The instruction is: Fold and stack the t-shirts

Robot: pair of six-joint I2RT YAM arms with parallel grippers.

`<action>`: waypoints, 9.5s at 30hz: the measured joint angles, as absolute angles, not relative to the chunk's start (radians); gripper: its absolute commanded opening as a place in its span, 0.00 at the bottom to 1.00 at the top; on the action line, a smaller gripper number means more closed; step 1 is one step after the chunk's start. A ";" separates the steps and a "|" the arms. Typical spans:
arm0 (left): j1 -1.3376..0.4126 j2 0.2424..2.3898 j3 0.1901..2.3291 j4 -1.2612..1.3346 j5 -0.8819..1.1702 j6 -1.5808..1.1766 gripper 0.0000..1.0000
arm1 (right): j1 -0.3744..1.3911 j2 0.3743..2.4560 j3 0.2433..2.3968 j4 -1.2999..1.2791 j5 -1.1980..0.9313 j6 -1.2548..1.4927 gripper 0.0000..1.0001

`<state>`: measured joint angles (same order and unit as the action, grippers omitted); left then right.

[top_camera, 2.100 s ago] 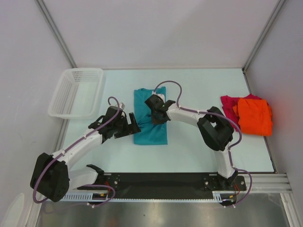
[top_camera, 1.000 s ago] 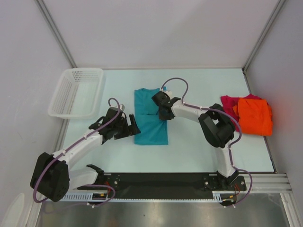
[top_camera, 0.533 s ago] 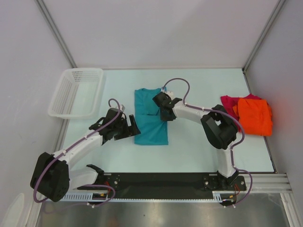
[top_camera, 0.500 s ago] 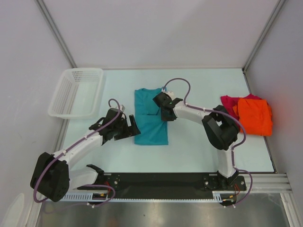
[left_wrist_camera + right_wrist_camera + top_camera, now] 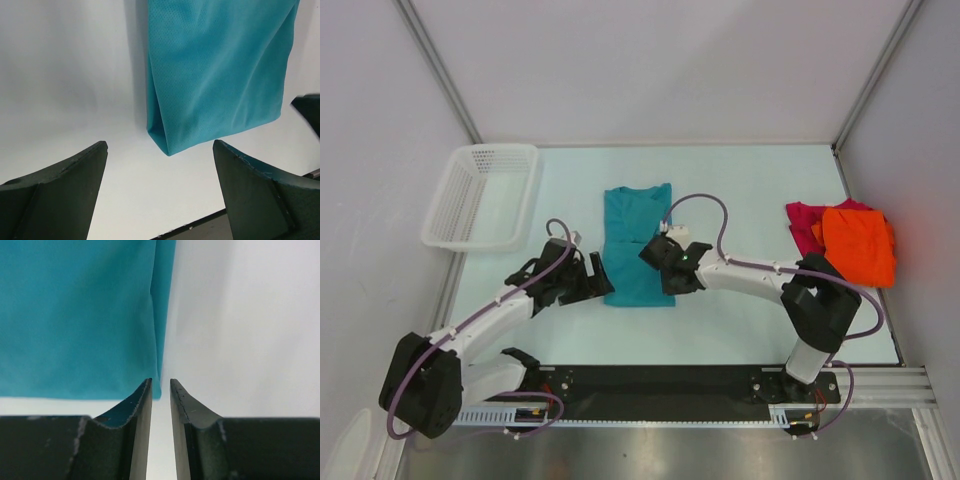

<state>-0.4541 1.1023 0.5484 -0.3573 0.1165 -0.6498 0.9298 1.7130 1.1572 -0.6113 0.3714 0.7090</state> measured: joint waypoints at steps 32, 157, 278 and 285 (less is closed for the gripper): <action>-0.540 1.290 0.553 -0.187 0.115 -0.655 0.85 | 0.995 1.744 1.087 -0.651 0.385 0.812 0.28; -0.548 1.337 0.516 -0.112 0.186 -0.670 0.02 | 1.081 1.797 1.111 -0.587 0.453 0.880 0.00; -0.390 1.941 1.439 -0.536 0.194 -0.591 1.00 | 0.671 2.192 1.823 -0.717 0.578 0.514 0.20; -0.390 1.853 1.374 -0.533 0.179 -0.592 1.00 | 0.692 2.070 1.763 -0.695 0.619 0.511 0.19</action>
<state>-0.3901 1.8526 1.3743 -0.5335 0.1791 -0.5919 0.6918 2.0697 1.7630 -0.6952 0.6189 0.5106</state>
